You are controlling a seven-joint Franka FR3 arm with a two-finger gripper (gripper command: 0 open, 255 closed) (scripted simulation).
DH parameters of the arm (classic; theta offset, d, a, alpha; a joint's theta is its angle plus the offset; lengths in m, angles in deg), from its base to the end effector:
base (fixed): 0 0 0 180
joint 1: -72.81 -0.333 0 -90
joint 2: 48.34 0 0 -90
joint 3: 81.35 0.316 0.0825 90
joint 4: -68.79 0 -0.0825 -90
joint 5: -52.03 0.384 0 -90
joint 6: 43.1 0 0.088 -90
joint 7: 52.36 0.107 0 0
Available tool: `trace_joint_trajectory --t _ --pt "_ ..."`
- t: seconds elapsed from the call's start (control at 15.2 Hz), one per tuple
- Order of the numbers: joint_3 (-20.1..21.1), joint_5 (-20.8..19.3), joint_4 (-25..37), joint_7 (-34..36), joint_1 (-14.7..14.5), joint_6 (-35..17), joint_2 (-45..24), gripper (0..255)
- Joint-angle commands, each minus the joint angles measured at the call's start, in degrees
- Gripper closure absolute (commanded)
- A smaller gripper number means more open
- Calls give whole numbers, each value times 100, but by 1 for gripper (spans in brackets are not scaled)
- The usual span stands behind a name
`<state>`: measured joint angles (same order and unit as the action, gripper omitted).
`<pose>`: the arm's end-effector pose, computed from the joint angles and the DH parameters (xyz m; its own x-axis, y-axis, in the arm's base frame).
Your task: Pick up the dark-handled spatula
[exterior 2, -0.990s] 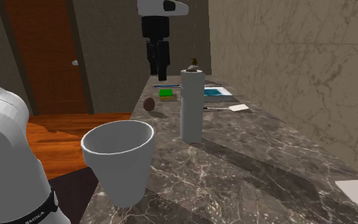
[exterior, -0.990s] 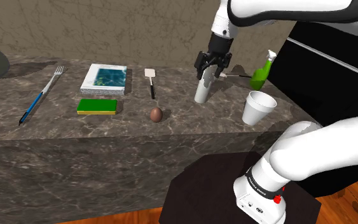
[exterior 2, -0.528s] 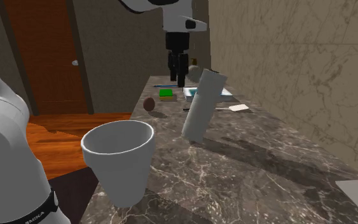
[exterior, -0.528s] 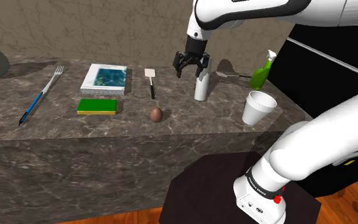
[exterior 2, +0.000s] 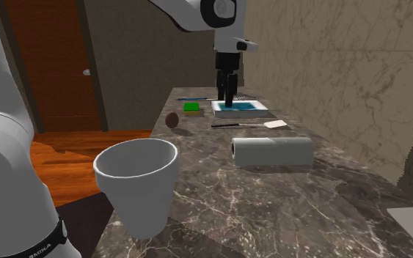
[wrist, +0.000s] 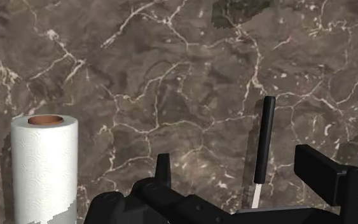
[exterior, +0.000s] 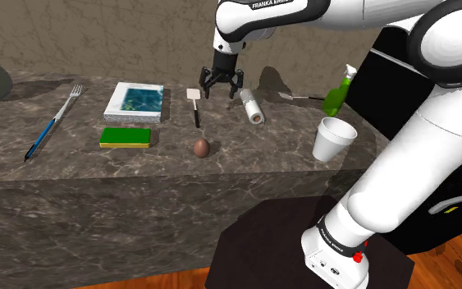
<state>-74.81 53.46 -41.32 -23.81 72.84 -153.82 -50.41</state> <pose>0.5620 0.0653 0.4682 0.9230 -0.3833 -0.0353 -0.3839 -0.9233 -0.0118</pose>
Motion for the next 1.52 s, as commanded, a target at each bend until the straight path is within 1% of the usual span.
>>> trace_joint_trajectory --t 0.0,0.26,0.53,0.59,1.06,1.19,1.25,1.45 --pt "7 -52 509 191 -16 20 -521 0" --pt "-21 -136 1583 522 -73 163 -1519 0" --pt "-83 -192 2894 807 -147 464 -2592 0" --pt "-94 -197 3123 847 -159 527 -2768 0" --pt "-103 -206 2773 840 -158 55 -2890 0" --pt "-103 -207 2747 840 -158 17 -2903 0" --pt "-103 -206 2752 840 -158 25 -2899 255" --pt "-105 -207 2759 836 -156 24 -2908 255"
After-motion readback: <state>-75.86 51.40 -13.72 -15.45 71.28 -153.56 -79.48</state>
